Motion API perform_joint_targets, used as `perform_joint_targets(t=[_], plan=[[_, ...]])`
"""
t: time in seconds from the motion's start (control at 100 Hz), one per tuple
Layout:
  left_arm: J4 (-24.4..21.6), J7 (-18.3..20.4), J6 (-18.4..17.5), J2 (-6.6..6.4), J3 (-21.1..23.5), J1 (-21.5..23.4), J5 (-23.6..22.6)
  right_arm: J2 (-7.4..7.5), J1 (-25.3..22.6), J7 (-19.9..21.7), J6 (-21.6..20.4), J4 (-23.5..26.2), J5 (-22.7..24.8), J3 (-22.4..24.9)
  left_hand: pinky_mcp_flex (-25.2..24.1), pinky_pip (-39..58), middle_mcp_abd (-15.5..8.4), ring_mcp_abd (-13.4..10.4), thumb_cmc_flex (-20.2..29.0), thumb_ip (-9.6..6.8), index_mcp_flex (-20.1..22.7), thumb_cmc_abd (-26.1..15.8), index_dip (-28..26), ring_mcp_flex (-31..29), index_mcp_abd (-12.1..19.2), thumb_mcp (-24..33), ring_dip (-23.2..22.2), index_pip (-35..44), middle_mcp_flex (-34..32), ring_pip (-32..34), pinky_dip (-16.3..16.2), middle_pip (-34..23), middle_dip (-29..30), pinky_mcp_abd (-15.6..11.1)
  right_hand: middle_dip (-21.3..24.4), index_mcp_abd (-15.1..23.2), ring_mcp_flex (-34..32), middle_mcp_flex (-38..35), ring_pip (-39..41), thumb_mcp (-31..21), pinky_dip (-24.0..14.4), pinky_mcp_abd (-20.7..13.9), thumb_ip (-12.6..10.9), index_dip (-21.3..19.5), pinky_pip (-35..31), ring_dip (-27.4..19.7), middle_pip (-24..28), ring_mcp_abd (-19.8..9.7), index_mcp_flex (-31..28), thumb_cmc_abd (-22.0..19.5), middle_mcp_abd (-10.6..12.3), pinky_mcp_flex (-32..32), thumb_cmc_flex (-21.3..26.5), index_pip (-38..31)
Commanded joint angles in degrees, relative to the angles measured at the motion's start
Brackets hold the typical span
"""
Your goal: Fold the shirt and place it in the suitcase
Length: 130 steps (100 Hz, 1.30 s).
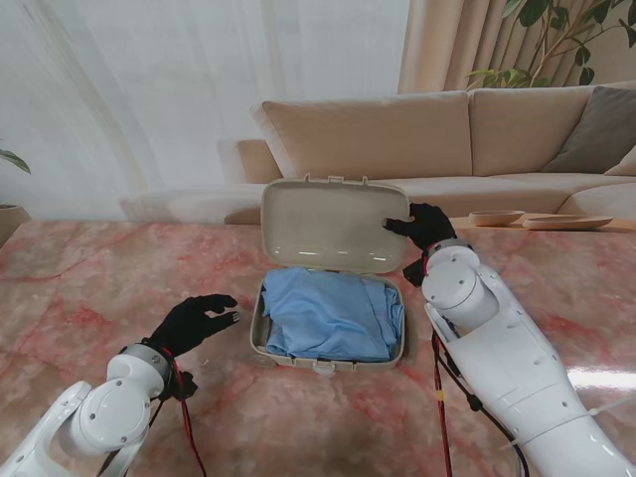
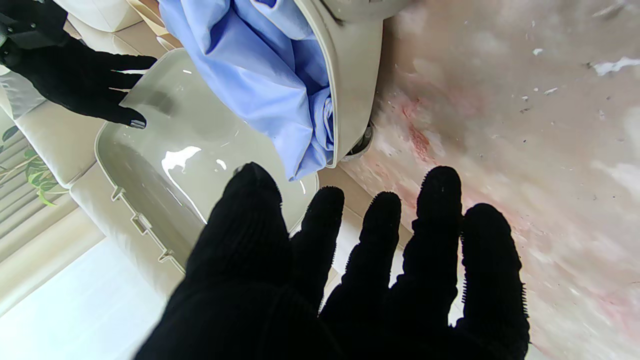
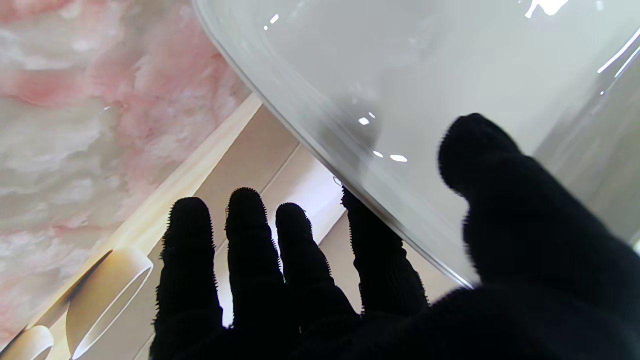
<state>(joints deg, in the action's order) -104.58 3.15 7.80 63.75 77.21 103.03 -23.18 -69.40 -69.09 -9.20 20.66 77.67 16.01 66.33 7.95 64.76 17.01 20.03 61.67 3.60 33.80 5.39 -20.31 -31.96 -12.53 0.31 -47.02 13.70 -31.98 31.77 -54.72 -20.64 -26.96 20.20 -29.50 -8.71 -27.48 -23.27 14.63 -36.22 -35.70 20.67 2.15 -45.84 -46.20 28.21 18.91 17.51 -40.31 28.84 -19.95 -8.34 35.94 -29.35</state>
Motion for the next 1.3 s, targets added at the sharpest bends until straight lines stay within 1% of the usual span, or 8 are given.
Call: perform_joint_targets(t=[0.0,0.05,0.07,0.11,0.18,0.4,0.73,1.29], plan=[[0.32,-0.15,0.29,0.19,-0.19,0.32,0.03,-0.37,-0.18,0.56,0.1,0.06,-0.44,0.16,-0.88,-0.86,-1.34,1.63,1.48,-1.02,-0.91,-2.28,-0.45,1.45,2.37,-2.04,0.24,0.39,-0.85,-0.56,0.53,1.17,0.34,1.39,0.74,3.65,-0.27,-0.76,0.67,-1.2,-1.21,-0.03,2.98,1.32,0.23,-1.0,1.15,-1.85,-1.23,1.51,1.46,-0.35,2.79,-7.8],[0.33,-0.19,0.35,0.21,-0.19,0.36,0.05,-0.39,-0.22,0.51,0.17,0.1,-0.47,0.2,-0.89,-0.86,-1.37,1.6,1.42,-1.02,-0.92,-2.29,-0.45,1.48,2.45,-2.07,0.24,0.38,-0.86,-0.57,0.51,1.16,0.34,1.44,0.68,4.38,-0.31,-1.25,0.72,-1.39,-1.11,-0.07,3.75,2.67,0.17,-1.06,1.57,-1.87,-0.13,2.34,1.66,-0.41,5.07,-12.97],[0.33,-0.2,0.37,0.21,-0.2,0.37,0.06,-0.41,-0.24,0.45,0.19,0.09,-0.48,0.22,-0.9,-0.86,-1.37,1.65,1.44,-1.02,-0.94,-2.29,-0.44,1.47,2.42,-2.06,0.24,0.37,-0.87,-0.56,0.51,1.16,0.34,1.45,0.67,4.93,-0.36,-1.52,0.76,-1.48,-1.04,-0.11,3.96,4.7,0.1,-1.1,1.83,-1.98,0.56,2.73,1.7,-0.47,5.87,-16.5],[0.33,-0.21,0.41,0.21,-0.2,0.4,0.07,-0.46,-0.28,0.28,0.18,0.07,-0.54,0.26,-0.9,-0.87,-1.36,1.62,1.46,-1.03,-0.93,-2.32,-0.44,1.47,2.38,-2.03,0.24,0.38,-0.86,-0.57,0.5,1.18,0.34,1.46,0.65,5.67,-0.52,-2.15,0.88,-1.51,-0.94,0.04,4.2,6.08,-0.01,-1.13,2.2,-1.89,1.06,3.22,1.82,-0.55,7.01,-20.41],[0.36,-0.23,0.43,0.22,-0.21,0.43,0.11,-0.5,-0.46,0.22,0.21,0.19,-0.85,0.43,-0.91,-0.89,-1.34,1.66,1.42,-1.02,-0.93,-2.29,-0.44,1.52,2.4,-2.06,0.24,0.37,-0.89,-0.59,0.48,1.18,0.34,1.45,0.61,6.06,-0.61,-2.64,0.93,-1.71,-0.88,-0.01,4.22,6.15,-0.01,-1.13,2.43,-1.94,0.79,3.25,1.88,-0.52,7.62,-21.95],[0.46,-0.31,0.36,0.23,-0.17,0.55,0.12,-0.36,-1.18,0.15,-0.37,0.45,-0.65,0.89,-1.0,-0.99,-1.37,1.67,1.39,-1.03,-0.92,-2.35,-0.45,1.49,2.5,-2.05,0.24,0.36,-0.85,-0.58,0.46,1.21,0.36,1.45,0.51,7.48,-0.93,-4.04,1.11,-2.3,-0.79,0.05,4.43,5.63,-0.02,-1.14,3.01,-1.96,-0.79,3.3,2.16,-0.62,9.1,-23.89],[0.35,-0.15,0.75,0.21,-0.19,0.88,0.19,0.25,-3.66,0.4,-2.92,2.35,0.65,1.99,-1.15,-1.12,-1.25,1.84,1.32,-1.02,-0.86,-2.5,-0.44,1.58,2.44,-2.06,0.26,0.32,-0.9,-0.64,0.41,1.29,0.39,1.56,0.48,8.4,-1.02,-5.18,1.09,-2.42,-0.62,0.22,4.68,5.54,0.0,-1.25,3.3,-1.85,-1.95,3.55,2.26,-0.79,9.03,-25.23],[0.37,0.17,0.97,0.14,-0.31,1.14,0.25,1.99,-9.92,0.96,-8.08,6.71,7.07,4.5,-1.16,-1.16,-1.28,1.78,1.31,-1.01,-0.76,-2.45,-0.48,1.59,2.42,-2.07,0.27,0.34,-0.91,-0.65,0.34,1.33,0.38,1.56,0.49,7.58,-1.17,-5.74,1.07,-2.4,-0.41,0.23,4.73,7.88,-0.12,-1.37,3.15,-1.74,-0.82,4.56,2.44,-0.88,7.19,-23.79]])
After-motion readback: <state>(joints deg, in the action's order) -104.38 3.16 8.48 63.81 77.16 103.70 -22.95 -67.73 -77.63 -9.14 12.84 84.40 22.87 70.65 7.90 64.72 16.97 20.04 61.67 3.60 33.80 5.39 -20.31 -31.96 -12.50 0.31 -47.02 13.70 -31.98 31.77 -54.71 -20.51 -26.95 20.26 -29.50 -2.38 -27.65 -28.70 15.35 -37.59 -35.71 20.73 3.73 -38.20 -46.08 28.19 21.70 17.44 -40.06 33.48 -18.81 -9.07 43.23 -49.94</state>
